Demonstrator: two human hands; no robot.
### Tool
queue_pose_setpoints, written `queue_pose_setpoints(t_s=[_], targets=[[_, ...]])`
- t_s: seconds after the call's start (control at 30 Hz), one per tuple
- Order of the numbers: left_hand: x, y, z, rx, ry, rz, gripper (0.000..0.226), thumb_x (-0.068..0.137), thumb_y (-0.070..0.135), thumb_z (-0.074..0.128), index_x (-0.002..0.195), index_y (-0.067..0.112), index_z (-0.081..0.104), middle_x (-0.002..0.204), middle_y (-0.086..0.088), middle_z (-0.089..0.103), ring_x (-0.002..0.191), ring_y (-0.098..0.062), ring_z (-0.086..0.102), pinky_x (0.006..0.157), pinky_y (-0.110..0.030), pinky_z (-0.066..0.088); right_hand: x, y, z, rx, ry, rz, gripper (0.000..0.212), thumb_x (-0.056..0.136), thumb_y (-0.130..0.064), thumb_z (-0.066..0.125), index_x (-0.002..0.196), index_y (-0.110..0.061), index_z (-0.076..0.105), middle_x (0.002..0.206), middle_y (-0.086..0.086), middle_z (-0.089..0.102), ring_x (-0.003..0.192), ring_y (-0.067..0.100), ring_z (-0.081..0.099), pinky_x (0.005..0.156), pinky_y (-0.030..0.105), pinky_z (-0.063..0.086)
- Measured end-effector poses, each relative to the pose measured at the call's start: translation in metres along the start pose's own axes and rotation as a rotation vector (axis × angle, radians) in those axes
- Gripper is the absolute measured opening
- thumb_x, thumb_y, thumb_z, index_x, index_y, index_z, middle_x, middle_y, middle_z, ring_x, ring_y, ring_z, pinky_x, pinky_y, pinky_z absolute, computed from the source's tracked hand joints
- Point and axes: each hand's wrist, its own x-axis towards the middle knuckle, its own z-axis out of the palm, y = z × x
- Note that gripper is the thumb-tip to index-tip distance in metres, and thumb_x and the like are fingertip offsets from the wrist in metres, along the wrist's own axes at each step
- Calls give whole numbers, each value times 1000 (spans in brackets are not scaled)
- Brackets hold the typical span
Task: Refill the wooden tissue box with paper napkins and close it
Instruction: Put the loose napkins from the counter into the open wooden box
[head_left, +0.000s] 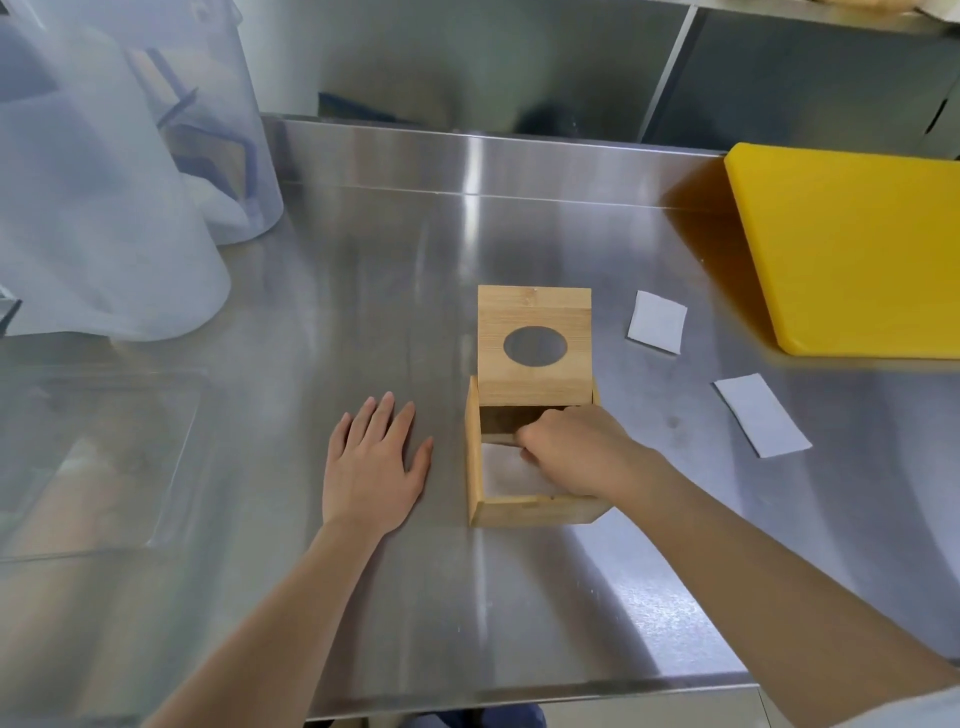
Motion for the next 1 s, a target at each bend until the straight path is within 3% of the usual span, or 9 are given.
queue_pose_setpoints(t_s=[0.13,0.27,0.37,0.5,0.57,0.67,0.8,0.9,1.0], targets=[[1,-1,1,16,-7,2,57,89,51,24,134,21,44,144,-7,44,135,-27,34,111,-42,21,0,1,4,21,78,6,14,91,-7,43,98,-10,56,84,11,64,76,31,60,57,34,42],[1,0,1,11,-9,2,59,88,52,23,134,21,44,144,-7,43,136,-26,33,112,-42,20,-6,5,1,115,124,-24,22,96,-26,41,107,-11,53,100,9,65,92,31,60,67,37,47],[1,0,2,4,-11,3,62,87,53,21,135,21,43,145,-7,41,136,-26,32,112,-42,19,-21,12,-9,221,169,-32,27,96,-30,41,115,-15,53,112,2,60,103,24,55,78,40,49],[0,1,3,-20,0,-3,56,90,50,29,135,20,43,146,-8,40,137,-26,30,112,-43,19,-46,33,-15,409,500,34,23,95,-27,44,103,-15,62,98,1,61,88,22,56,72,34,46],[0,2,3,-22,6,4,51,93,46,34,135,19,43,146,-9,39,137,-27,30,112,-43,19,-51,56,-7,481,632,165,21,92,-22,46,94,-12,64,91,6,64,81,24,57,68,34,45],[0,1,3,-30,17,1,48,92,42,41,133,18,44,145,-10,41,136,-29,31,112,-45,20,-51,100,20,612,689,485,16,90,-14,50,90,-7,64,91,13,68,82,30,60,70,35,47],[1,0,3,-33,-3,-5,49,92,40,42,135,17,43,146,-11,40,137,-29,30,112,-45,18,-62,150,63,652,692,879,19,91,-13,52,104,-4,63,107,18,66,97,35,60,79,32,45],[2,1,1,-32,-14,-19,50,92,40,41,136,17,42,147,-11,38,137,-29,29,112,-44,18,-73,173,86,603,627,994,25,92,-17,50,113,-9,60,121,18,60,107,35,57,93,42,45],[1,2,-1,-34,-20,-27,50,92,40,41,136,18,42,147,-9,38,137,-28,29,113,-43,18,-79,184,97,513,472,998,28,95,-20,43,115,-15,61,125,15,56,114,34,51,100,44,35]])
